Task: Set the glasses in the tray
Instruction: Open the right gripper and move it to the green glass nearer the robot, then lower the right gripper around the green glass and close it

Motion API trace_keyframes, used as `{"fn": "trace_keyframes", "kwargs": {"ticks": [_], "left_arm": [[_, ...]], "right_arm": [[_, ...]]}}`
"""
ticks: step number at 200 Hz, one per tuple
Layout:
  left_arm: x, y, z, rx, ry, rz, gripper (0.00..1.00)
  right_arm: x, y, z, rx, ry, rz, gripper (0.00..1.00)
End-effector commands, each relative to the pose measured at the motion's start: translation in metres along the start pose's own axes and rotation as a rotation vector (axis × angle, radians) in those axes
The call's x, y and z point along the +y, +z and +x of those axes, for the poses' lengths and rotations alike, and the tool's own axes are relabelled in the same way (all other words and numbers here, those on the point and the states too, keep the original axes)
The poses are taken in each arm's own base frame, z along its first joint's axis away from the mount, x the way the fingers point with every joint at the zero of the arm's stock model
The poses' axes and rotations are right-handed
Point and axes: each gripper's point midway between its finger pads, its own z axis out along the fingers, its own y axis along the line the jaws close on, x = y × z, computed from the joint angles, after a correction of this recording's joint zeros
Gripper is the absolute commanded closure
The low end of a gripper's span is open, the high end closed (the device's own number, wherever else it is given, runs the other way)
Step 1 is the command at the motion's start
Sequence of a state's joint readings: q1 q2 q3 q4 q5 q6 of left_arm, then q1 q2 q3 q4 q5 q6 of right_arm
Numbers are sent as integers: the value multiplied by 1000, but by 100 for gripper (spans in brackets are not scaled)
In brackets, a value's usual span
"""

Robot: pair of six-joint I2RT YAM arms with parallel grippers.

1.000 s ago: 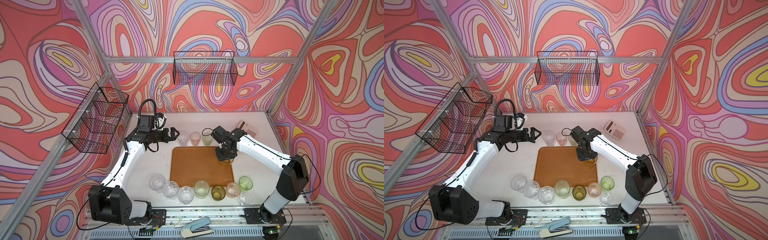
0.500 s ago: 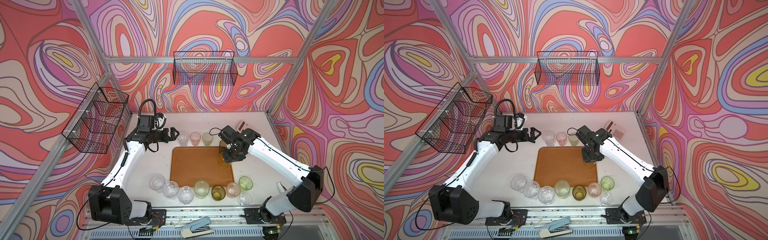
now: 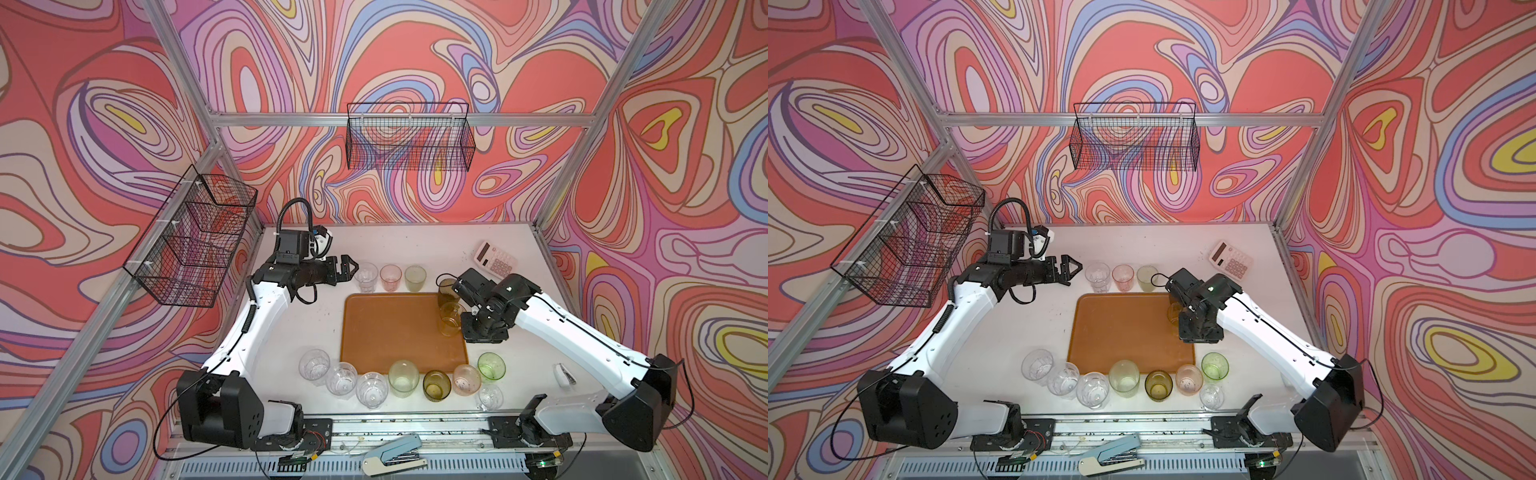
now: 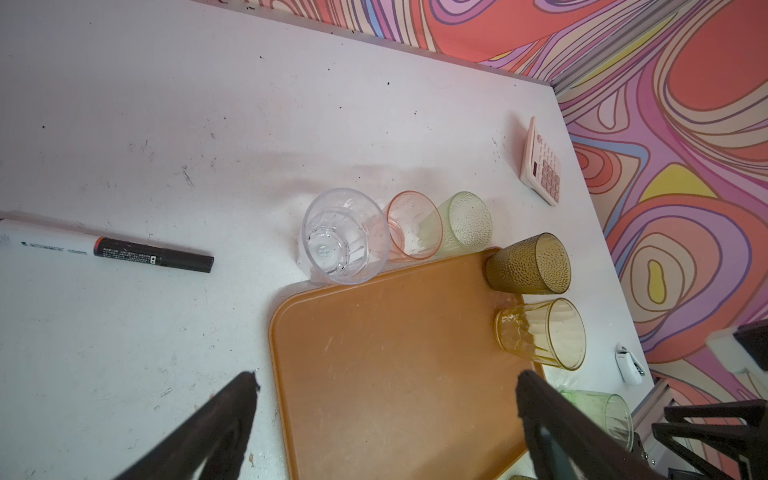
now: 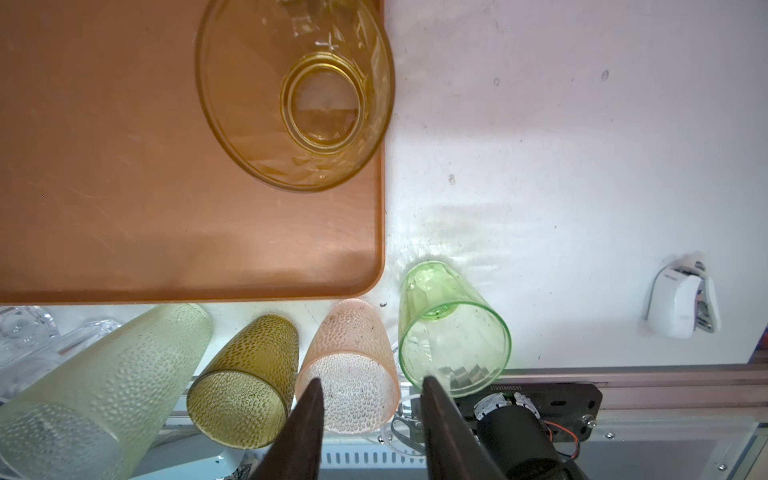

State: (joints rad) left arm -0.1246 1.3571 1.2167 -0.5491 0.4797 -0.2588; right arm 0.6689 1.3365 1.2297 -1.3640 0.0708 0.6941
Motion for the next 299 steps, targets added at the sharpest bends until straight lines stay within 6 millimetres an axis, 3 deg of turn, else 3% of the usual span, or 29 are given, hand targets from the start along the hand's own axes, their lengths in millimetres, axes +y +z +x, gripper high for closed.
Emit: {"fn": "trace_keyframes", "kwargs": {"ticks": [1, 86, 299], "left_arm": [[-3, -3, -1, -11, 7, 15, 0], [-2, -2, 1, -5, 2, 15, 0], [1, 2, 3, 6, -2, 9, 0]], "right_arm": [[-7, 8, 12, 19, 56, 12, 61], [-14, 42, 27, 25, 170, 2, 67], [-21, 80, 40, 73, 192, 41, 80]]}}
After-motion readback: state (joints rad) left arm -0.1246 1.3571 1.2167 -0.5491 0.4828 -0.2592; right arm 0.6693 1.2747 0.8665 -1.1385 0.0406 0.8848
